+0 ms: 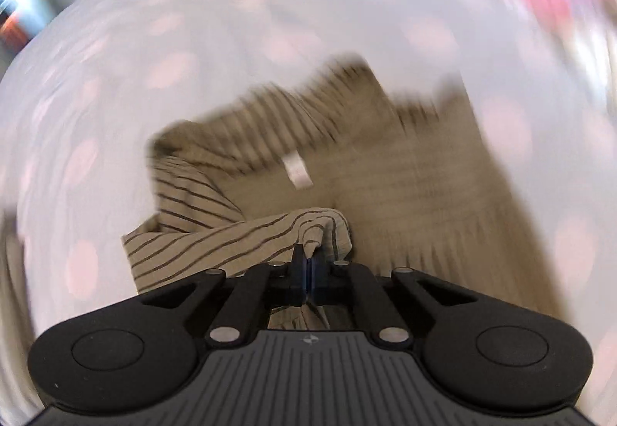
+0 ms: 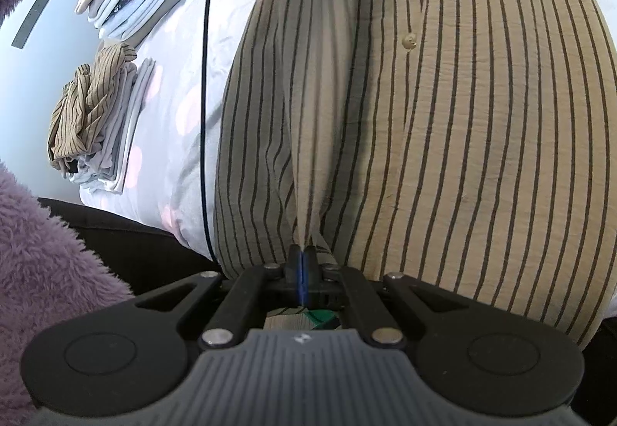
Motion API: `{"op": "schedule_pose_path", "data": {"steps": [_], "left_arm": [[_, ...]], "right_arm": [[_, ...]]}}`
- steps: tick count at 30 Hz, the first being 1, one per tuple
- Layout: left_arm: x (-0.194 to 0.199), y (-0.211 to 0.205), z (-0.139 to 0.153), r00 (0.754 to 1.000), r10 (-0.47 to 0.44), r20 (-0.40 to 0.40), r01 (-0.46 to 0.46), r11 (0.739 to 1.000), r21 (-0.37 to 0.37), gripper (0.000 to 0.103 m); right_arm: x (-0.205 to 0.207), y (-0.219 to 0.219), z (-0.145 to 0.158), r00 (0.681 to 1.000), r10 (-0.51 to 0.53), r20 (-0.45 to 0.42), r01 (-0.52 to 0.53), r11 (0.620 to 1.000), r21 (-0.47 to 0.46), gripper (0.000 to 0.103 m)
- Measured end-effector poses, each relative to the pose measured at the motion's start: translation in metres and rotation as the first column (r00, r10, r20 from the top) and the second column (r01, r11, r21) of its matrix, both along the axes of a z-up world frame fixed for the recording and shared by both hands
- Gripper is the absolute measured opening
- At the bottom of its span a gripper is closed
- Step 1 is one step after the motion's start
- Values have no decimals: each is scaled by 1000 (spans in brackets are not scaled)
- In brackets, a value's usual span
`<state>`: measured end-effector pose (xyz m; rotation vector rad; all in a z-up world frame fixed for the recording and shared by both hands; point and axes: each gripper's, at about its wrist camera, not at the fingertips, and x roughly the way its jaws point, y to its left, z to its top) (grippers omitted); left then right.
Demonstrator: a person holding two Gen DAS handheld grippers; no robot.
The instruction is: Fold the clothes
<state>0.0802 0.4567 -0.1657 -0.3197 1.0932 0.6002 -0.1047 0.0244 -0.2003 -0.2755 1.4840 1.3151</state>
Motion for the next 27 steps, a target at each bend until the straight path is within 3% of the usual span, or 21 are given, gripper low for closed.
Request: {"op": "schedule_pose_path", "data": {"steps": [3, 13, 17, 20, 24, 27], "left_arm": [[-7, 5, -3, 992, 110, 59, -108, 994, -31, 0], [14, -3, -39, 983, 162, 84, -153, 983, -100, 0], [14, -2, -40, 988, 145, 49, -144, 989, -31, 1], [-3, 4, -21, 981, 160, 110, -163, 986, 19, 1], [-28, 15, 6, 944, 239, 226, -264, 961, 87, 1], [-22, 12, -1, 950, 235, 205, -257, 963, 87, 1]], "right_arm": [[-4, 3, 1, 1000, -8, 4, 8, 1000, 0, 1], [-3, 6, -2, 1000, -14, 4, 14, 1000, -11, 1], [-2, 6, -2, 1000, -18, 3, 18, 1000, -12, 1], [-2, 6, -3, 1000, -21, 4, 21, 1000, -10, 1], [-4, 7, -1, 1000, -12, 7, 12, 1000, 3, 1], [-5, 7, 0, 1000, -2, 6, 2, 1000, 9, 1]]}}
